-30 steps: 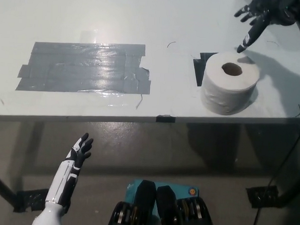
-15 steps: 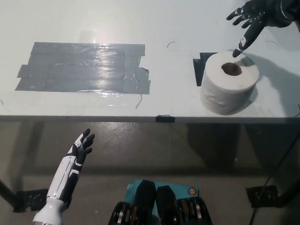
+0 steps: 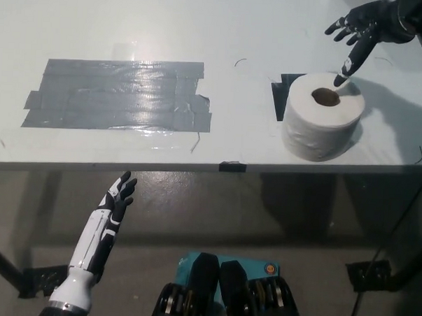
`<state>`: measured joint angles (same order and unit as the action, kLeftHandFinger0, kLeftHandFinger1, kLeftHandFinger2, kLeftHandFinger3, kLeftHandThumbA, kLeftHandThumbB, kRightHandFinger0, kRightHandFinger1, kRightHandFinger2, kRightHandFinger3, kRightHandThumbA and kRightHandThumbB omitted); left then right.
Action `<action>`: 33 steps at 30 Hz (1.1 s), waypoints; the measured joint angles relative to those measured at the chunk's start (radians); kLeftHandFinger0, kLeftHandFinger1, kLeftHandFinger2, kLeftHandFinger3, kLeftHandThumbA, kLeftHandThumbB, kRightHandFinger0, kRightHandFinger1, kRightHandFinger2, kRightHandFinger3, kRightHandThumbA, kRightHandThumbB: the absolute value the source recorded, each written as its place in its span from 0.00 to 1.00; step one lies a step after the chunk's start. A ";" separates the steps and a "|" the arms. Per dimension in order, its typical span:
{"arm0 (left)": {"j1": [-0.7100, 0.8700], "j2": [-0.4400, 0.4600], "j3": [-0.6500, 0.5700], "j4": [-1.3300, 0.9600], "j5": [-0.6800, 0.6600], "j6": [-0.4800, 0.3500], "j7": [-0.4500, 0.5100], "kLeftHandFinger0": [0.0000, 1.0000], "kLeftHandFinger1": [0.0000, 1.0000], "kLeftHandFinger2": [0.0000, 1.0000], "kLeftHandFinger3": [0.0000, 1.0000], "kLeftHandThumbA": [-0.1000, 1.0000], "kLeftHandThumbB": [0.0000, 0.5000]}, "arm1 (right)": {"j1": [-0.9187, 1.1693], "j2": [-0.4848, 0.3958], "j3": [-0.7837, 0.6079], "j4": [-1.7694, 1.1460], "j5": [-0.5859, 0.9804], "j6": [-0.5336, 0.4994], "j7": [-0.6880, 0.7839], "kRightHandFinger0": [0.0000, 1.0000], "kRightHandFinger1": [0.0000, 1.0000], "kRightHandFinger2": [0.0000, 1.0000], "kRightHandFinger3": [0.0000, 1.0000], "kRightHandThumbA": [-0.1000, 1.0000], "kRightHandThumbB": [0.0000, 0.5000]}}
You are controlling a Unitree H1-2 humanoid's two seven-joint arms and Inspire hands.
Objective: A toilet paper roll is kept on the black spot on the desk infront of the robot and the robot inserts its right thumb into the hole in the centre to grab the roll. Then it passes the roll to a person.
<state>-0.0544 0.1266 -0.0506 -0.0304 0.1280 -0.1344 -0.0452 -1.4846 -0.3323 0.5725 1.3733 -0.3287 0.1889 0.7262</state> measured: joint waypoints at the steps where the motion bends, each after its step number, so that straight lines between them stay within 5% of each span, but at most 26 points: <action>1: 0.000 0.000 0.000 0.000 0.000 0.000 0.000 1.00 1.00 1.00 1.00 1.00 0.46 | 0.003 0.000 -0.001 0.000 -0.002 0.001 -0.001 1.00 1.00 1.00 1.00 0.99 0.66; 4: 0.000 0.000 -0.002 0.000 0.000 0.000 -0.001 1.00 1.00 1.00 1.00 1.00 0.46 | 0.011 0.001 -0.007 0.000 -0.006 0.001 -0.001 1.00 1.00 1.00 1.00 1.00 0.73; 12: -0.002 0.000 -0.003 0.000 0.001 0.000 -0.004 1.00 1.00 1.00 1.00 1.00 0.44 | 0.041 0.017 -0.011 0.004 -0.020 -0.007 -0.001 1.00 1.00 1.00 1.00 1.00 0.68; 30: -0.007 0.000 -0.003 -0.001 0.004 0.000 -0.013 1.00 1.00 1.00 1.00 1.00 0.44 | 0.051 0.041 -0.090 0.005 -0.019 -0.003 -0.031 1.00 1.00 1.00 1.00 1.00 0.87; 33: -0.011 0.000 -0.003 -0.001 0.004 0.000 -0.013 1.00 1.00 1.00 1.00 1.00 0.42 | 0.051 0.045 -0.101 0.005 -0.020 -0.001 -0.046 1.00 1.00 1.00 1.00 1.00 0.81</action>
<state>-0.0655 0.1267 -0.0541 -0.0315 0.1319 -0.1341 -0.0585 -1.4334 -0.2871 0.4715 1.3783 -0.3484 0.1881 0.6799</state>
